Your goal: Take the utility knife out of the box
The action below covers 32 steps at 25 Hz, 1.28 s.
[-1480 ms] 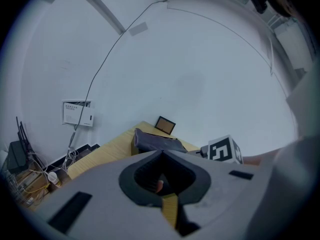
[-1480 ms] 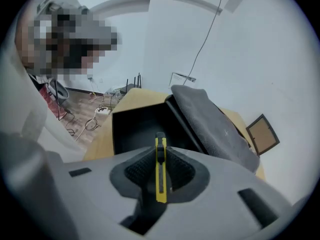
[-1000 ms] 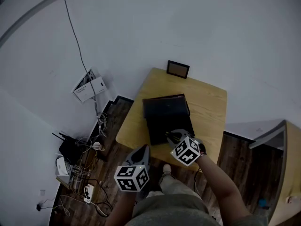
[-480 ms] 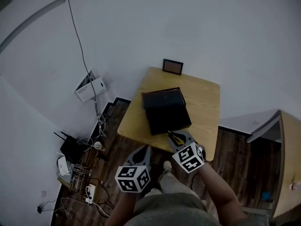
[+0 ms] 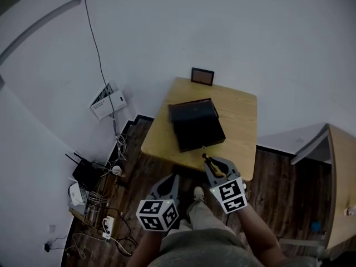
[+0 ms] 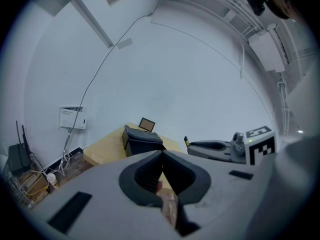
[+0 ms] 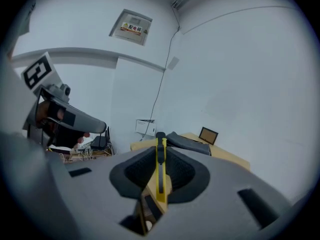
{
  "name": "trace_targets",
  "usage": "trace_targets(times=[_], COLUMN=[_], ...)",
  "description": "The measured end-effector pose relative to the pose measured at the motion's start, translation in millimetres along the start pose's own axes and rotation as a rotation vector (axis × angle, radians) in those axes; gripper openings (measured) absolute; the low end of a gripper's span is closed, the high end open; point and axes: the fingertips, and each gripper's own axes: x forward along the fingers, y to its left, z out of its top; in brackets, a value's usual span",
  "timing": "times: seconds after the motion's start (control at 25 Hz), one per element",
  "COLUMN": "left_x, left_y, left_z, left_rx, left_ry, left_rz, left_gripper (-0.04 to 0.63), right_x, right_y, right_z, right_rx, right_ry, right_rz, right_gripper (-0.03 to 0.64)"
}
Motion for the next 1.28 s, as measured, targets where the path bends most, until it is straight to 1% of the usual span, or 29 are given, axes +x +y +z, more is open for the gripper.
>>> trace_targets(times=[0.36, 0.52, 0.8, 1.0, 1.28], left_x=[-27, -30, -29, -27, -29], left_y=[-7, -10, -14, -15, -15], left_z=[-3, -5, -1, 1, 5], left_rx=[0.002, 0.008, 0.016, 0.018, 0.026], left_ry=[-0.026, -0.027, -0.035, -0.038, -0.043], left_rz=[0.0, -0.001, -0.009, -0.013, -0.009], left_gripper=[0.003, 0.003, 0.003, 0.003, 0.003], right_x=[-44, -54, -66, -68, -74], right_y=[4, 2, -3, -4, -4], right_z=[6, 2, 8, 6, 15], right_rx=[0.076, 0.097, 0.107, 0.122, 0.13], right_ry=[-0.066, -0.073, -0.093, -0.106, -0.131], right_rz=[-0.069, -0.087, -0.108, -0.107, -0.111], right_gripper=[0.051, 0.051, 0.051, 0.051, 0.051])
